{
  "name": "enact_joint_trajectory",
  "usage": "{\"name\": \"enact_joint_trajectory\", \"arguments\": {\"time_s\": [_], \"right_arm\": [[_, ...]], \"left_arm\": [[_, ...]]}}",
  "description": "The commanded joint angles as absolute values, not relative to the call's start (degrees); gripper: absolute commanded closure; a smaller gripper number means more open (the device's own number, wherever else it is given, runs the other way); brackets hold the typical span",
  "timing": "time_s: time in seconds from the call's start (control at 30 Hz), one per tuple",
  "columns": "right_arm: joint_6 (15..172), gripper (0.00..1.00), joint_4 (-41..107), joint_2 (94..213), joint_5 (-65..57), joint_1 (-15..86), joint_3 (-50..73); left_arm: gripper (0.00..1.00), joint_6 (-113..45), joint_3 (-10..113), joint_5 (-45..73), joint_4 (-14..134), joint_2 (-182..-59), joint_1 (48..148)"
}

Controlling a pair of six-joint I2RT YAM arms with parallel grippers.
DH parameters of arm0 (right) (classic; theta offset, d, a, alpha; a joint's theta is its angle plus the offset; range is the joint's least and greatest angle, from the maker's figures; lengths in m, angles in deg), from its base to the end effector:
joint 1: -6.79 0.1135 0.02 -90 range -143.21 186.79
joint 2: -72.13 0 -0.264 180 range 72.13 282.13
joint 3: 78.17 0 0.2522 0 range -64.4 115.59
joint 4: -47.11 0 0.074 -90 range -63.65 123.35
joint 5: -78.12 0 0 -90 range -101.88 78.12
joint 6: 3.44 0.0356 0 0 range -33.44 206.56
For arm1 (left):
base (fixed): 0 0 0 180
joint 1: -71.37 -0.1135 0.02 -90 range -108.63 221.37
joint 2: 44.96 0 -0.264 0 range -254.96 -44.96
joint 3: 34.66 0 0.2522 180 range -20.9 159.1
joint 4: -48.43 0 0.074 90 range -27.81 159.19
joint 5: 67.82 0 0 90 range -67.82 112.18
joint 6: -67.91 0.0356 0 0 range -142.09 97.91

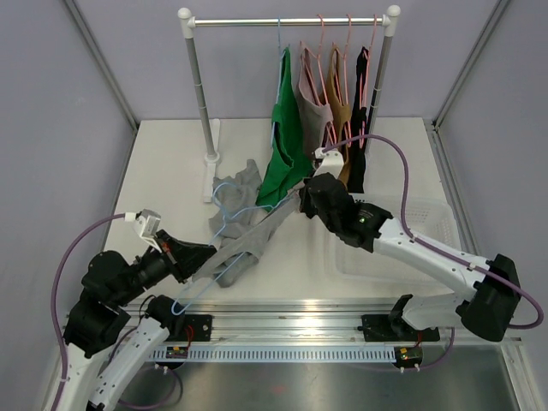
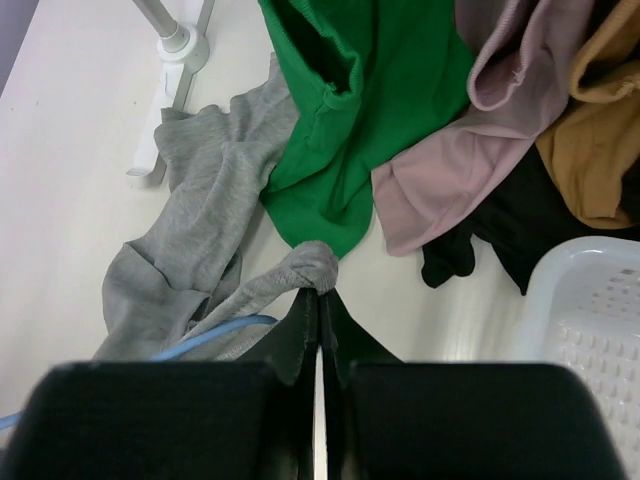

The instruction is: Remove the tank top from the hanger

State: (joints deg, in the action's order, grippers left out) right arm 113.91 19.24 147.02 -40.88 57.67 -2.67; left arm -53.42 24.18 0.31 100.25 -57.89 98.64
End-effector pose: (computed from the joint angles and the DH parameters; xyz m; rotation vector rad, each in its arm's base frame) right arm 0.2007 0.2194 0.3229 -0.0979 1.9989 0.3637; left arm 0.0336 -0.0322 0.3427 0.2441 1.7697 -1.0732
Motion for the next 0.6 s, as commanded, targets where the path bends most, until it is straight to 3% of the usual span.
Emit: {"name": "enact_joint_trajectory", "arguments": {"time_s": [0.0,0.2,0.57], "right_arm": [[113.02,1.0,15.88,142.88,-44.05,56.11,-3.32],[113.02,1.0,9.98,137.08,-38.71,54.43,-2.18],[117.84,1.0,19.81,123.72,-0.48,54.43,-7.98]], "left_arm": [[1.0,-53.64,28.23,-4.89,96.83,-57.09,98.7],[1.0,-55.66,28.15,-8.75,88.59,-56.22,98.7],[1.0,-60.85,21.57,-1.3,56.25,-59.63,98.7]]}}
